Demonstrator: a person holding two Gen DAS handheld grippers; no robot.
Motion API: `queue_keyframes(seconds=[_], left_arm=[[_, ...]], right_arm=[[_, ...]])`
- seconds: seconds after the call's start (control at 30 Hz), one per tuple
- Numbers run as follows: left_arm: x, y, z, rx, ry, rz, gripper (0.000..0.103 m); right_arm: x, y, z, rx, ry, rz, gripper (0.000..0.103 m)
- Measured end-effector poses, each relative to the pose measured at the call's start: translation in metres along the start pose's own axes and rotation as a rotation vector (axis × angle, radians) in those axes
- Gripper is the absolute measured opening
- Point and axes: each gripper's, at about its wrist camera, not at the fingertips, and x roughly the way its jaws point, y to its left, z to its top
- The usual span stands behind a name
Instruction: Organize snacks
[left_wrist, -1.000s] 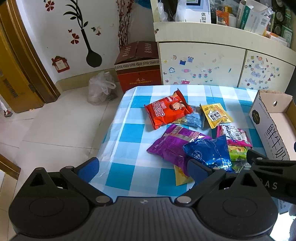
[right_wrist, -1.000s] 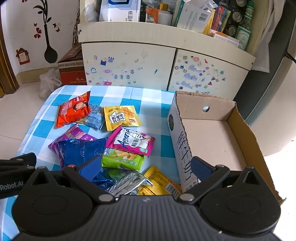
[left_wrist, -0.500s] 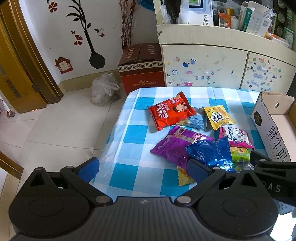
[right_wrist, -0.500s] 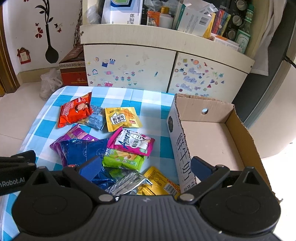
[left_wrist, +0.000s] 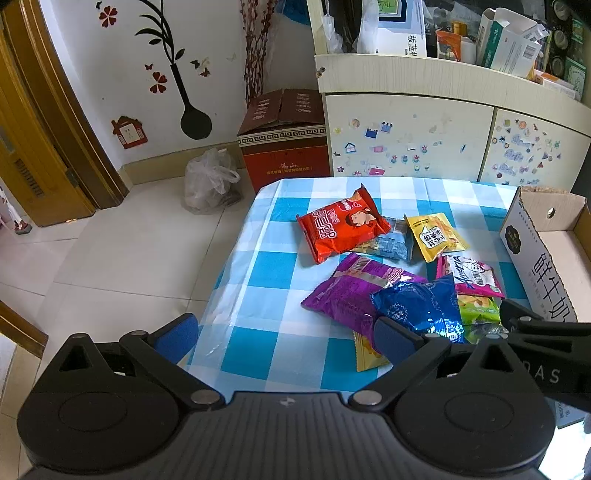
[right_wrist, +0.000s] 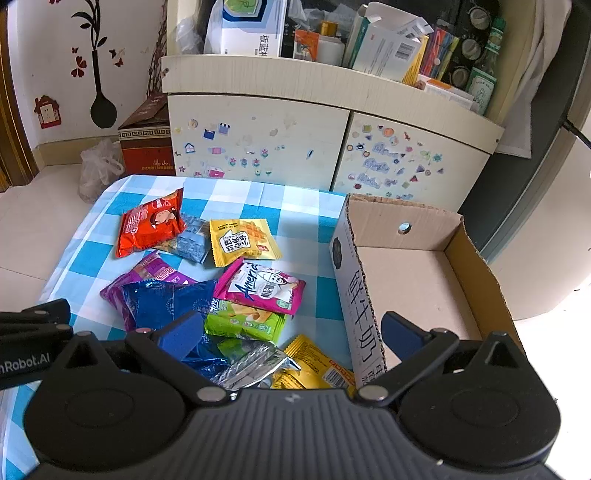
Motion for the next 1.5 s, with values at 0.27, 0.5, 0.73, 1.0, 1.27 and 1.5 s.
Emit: queue_keyframes(seconds=[0.27,0.5,0.73,1.0,1.27,1.5], left_arm=[[-0.005,0.001,0.001,-0.003,-0.005,0.003,0.103],[-0.007,0.001,0.001,-0.003,-0.009,0.003,0.103],[-0.009,0.001,0.001,-0.004,-0.013,0.005,0.103],[-0.011,0.0,0.0,0.001,-0.015,0.002,0.103],[-0.011,0.0,0.0,-0.012,-0.003,-0.009,0.103],[-0.015,0.004,0.006,-0.034,0.023,-0.081,0.103]], right_arm=[[-0.003,0.001,0.001,-0.003,-0.006,-0.004,0.102],[-0.006,0.001,0.002,-0.005,-0.013,-0.007,0.102],[-0.008,0.001,0.002,-0.007,-0.018,-0.011,0.102],[-0.008,0.001,0.001,-0.009,-0.021,-0.01,0.102],[-0.007,0.0,0.0,-0.011,-0.02,-0.007,0.102],[-0.011,-0.01,0.002,0.001,-0.028,0.044,0.102]])
